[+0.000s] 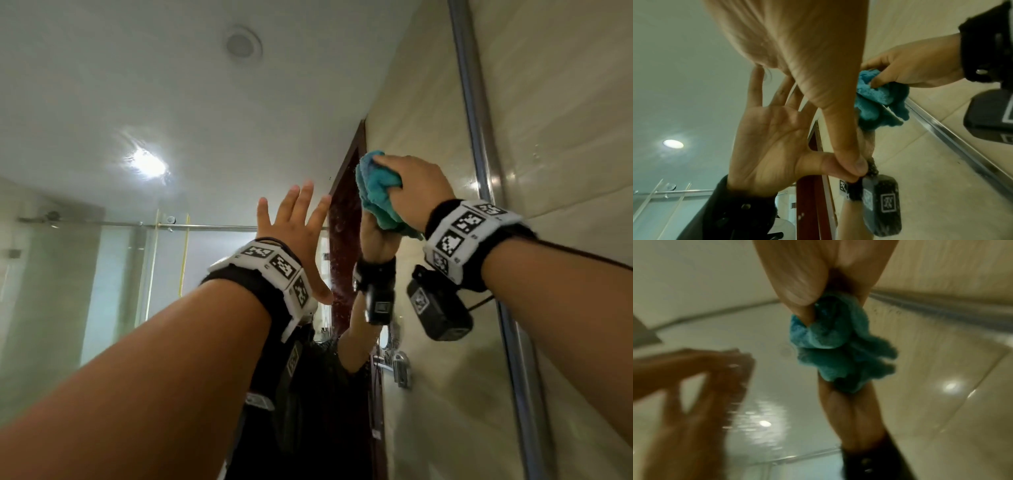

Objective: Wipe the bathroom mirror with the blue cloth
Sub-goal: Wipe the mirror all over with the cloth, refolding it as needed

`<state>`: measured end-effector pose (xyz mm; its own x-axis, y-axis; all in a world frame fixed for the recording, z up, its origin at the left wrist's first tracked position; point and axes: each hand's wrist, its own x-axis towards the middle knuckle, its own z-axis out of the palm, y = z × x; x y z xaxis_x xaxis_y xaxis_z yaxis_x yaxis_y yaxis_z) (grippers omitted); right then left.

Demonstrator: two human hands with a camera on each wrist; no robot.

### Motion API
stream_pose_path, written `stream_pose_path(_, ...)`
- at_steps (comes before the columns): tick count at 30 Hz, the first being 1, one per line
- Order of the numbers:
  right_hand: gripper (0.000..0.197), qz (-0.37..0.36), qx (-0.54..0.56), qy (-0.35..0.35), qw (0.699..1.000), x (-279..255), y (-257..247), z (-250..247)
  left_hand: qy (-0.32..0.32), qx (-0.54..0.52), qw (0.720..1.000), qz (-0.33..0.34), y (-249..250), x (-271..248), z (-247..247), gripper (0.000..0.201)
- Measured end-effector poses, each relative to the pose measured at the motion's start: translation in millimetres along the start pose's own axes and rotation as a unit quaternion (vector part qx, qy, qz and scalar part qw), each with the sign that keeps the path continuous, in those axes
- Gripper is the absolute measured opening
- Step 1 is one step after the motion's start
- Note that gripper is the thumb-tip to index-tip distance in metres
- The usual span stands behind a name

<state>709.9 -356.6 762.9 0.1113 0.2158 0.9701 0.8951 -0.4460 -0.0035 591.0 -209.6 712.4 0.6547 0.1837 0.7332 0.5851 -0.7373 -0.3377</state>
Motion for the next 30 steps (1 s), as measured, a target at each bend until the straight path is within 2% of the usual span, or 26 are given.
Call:
stream_pose_path(5,0.046,-0.089,-0.001,-0.025,0.996,-15.7,-25.6,13.5,-0.010,0.005,1.000,-0.008,0.9,1.7,-1.5,0.150)
stream_pose_path(6,0.045,-0.087,0.006,-0.017,0.996,-10.6,-24.4,10.3,-0.010,0.004,1.000,-0.008,1.2,1.9,-2.1,0.150)
stream_pose_path(9,0.041,0.032,0.024,0.040,0.998,27.8,-8.7,-3.2,-0.011,-0.001,1.000,-0.007,2.2,1.1,-1.8,0.150)
stream_pose_path(11,0.044,0.077,0.004,0.037,0.996,41.4,-9.1,-1.0,-0.012,-0.006,1.000,-0.006,1.9,0.1,-1.8,0.151)
stream_pose_path(12,0.046,0.067,0.000,0.024,0.997,40.5,-16.1,5.8,-0.010,-0.008,1.000,-0.005,1.6,-0.2,-1.4,0.151)
stream_pose_path(14,0.048,-0.003,0.002,-0.004,1.000,24.9,-36.5,22.7,-0.006,-0.009,1.000,-0.004,1.2,-0.6,-0.7,0.150)
stream_pose_path(17,0.046,-0.079,0.001,0.007,0.997,3.5,-51.1,33.1,-0.008,-0.003,1.000,-0.007,1.1,-1.3,0.2,0.150)
stream_pose_path(19,0.049,-0.048,-0.014,0.012,0.999,17.3,-41.5,22.8,-0.009,-0.002,1.000,-0.004,0.8,-1.8,0.3,0.149)
stream_pose_path(22,0.052,0.068,-0.026,0.019,0.997,40.7,-24.2,0.9,-0.006,-0.009,1.000,0.001,0.0,-3.2,0.8,0.149)
stream_pose_path(24,0.054,0.085,-0.043,0.022,0.995,37.9,-29.5,5.4,-0.006,-0.013,1.000,0.000,-0.7,-2.6,1.5,0.150)
stream_pose_path(29,0.055,-0.051,-0.047,0.018,0.997,4.4,-51.5,34.5,-0.018,-0.010,1.000,-0.010,0.9,-0.4,-1.0,0.152)
stream_pose_path(30,0.054,-0.054,-0.030,0.015,0.998,6.7,-45.1,30.9,-0.019,-0.009,1.000,-0.011,1.3,-0.3,-1.2,0.152)
